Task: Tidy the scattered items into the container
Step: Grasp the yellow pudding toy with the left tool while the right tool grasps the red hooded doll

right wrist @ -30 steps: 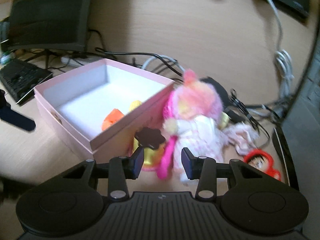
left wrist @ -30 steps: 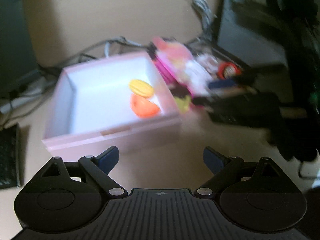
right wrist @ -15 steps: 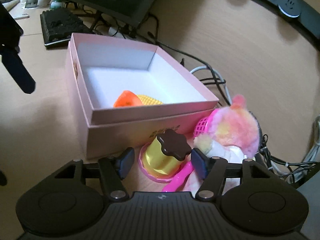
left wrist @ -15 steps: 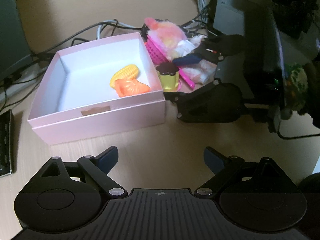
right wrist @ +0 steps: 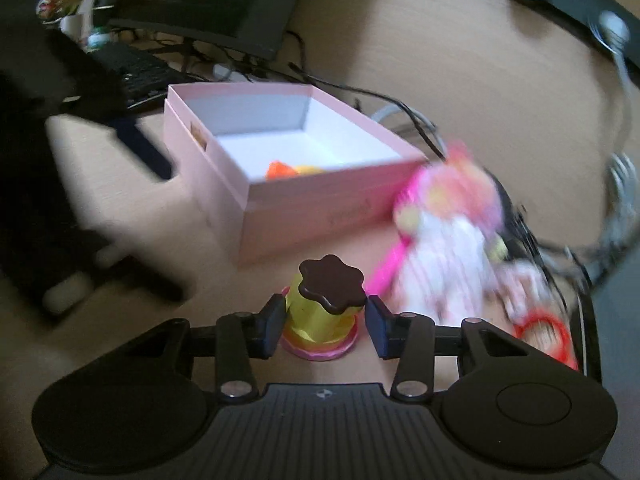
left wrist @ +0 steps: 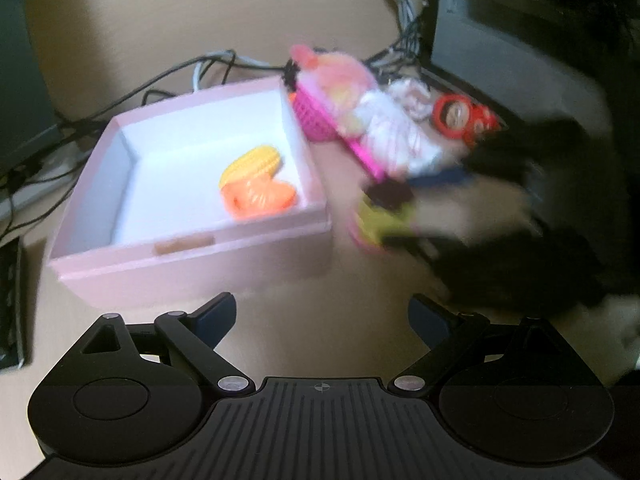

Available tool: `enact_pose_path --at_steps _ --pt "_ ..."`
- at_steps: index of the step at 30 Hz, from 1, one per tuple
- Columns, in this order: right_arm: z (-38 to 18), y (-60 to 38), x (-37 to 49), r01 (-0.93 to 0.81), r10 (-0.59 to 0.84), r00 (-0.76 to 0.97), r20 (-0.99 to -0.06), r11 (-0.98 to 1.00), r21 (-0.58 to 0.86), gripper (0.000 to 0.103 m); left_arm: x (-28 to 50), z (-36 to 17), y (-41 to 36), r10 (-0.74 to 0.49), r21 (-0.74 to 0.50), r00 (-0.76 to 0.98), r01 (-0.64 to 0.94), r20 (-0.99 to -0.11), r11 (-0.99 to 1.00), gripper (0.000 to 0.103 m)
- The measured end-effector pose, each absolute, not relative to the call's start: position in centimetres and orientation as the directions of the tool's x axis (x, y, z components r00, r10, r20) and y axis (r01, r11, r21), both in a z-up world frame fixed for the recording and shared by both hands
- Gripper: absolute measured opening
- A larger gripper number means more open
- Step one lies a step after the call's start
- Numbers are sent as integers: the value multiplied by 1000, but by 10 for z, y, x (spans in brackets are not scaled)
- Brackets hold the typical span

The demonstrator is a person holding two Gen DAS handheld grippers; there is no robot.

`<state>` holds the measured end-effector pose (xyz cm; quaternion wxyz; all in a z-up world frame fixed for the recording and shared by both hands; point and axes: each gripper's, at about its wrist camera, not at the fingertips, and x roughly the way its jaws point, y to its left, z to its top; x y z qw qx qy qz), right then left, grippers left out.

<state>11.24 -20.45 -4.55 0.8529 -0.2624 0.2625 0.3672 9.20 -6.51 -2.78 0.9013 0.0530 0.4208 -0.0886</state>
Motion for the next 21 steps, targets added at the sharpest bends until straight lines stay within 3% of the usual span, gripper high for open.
enact_pose_path --at_steps 8,14,21 --pt "-44 -233 74 -751 488 567 -664 638 -171 43 120 -33 -94 -243 -48 610 318 -754 947 97" --pt "-37 -249 70 -693 428 631 -647 687 -220 44 107 -20 -104 -283 -46 633 363 -720 930 97" --pt "-32 -283 102 -513 279 723 -632 830 -221 48 112 -29 -140 -215 35 659 345 -721 938 97"
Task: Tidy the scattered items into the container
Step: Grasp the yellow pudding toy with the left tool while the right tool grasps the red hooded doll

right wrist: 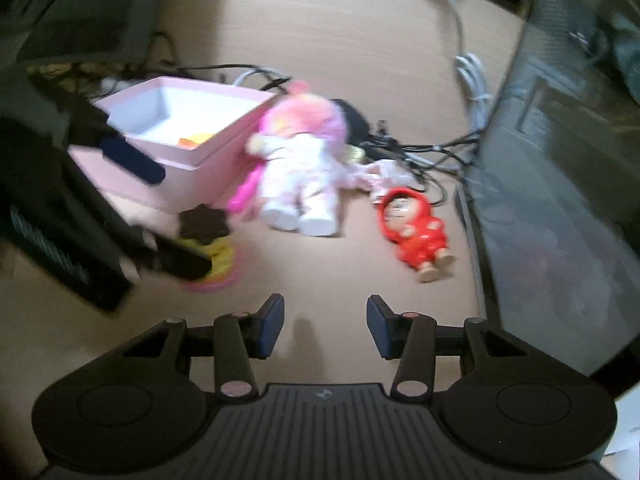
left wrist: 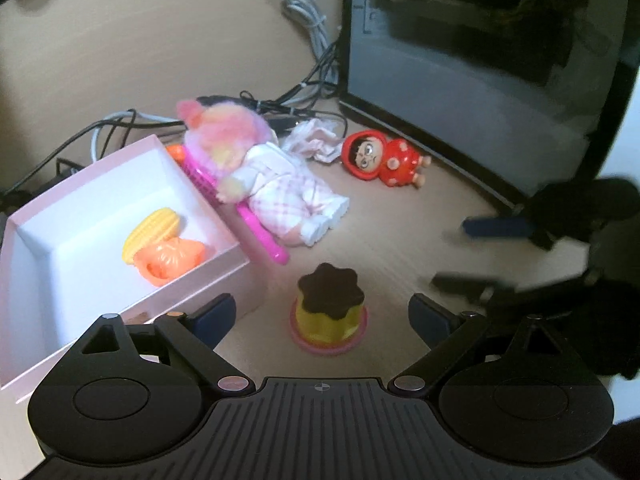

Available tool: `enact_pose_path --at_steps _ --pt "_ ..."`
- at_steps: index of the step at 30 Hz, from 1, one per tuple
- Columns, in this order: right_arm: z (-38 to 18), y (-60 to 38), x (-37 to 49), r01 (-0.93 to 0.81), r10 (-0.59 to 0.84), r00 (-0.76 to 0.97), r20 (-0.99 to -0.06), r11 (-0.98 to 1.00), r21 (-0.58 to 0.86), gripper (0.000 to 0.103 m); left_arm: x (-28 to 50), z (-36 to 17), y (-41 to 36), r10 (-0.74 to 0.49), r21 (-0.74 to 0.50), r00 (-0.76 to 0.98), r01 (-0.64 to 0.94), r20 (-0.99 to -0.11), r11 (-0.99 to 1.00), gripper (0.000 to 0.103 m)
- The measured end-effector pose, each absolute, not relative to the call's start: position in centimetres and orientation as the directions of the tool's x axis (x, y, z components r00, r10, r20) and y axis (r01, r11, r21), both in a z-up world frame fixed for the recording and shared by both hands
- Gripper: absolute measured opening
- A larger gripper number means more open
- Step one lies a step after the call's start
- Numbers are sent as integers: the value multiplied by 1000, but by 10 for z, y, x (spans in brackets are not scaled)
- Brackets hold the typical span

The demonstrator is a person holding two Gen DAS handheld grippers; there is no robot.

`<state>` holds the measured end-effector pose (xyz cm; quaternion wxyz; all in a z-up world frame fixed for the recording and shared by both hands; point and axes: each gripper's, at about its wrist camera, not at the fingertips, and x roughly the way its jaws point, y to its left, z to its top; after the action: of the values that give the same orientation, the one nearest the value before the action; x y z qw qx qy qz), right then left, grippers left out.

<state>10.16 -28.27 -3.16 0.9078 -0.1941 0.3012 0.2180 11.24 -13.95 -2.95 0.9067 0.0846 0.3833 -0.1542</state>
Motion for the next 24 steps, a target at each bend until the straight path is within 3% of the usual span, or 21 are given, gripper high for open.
enact_pose_path --at_steps 4,6,8,11,14,21,24 --pt "-37 -283 105 -496 252 733 -632 834 -243 49 128 -39 -154 -179 78 663 338 -727 938 91" --pt "-40 -284 107 -492 249 732 -633 837 -240 49 133 -44 -155 -165 89 651 338 -741 937 63" --pt "-39 -281 109 -486 248 743 -621 839 -246 49 133 -46 -153 -148 102 641 336 -753 936 48" --pt "-39 -271 125 -438 203 785 -585 850 -293 50 125 -45 -141 -167 65 618 336 -768 940 46" --pt "-40 -262 152 -354 123 831 -543 869 -345 59 106 -44 -127 -160 59 602 328 -782 943 45" --pt "-54 -257 215 -275 16 830 -558 882 -384 66 62 -38 -89 -131 20 546 262 -827 965 46" --pt "-63 -253 229 -272 -5 820 -572 876 -398 66 51 -38 -71 -111 -1 533 201 -839 980 52"
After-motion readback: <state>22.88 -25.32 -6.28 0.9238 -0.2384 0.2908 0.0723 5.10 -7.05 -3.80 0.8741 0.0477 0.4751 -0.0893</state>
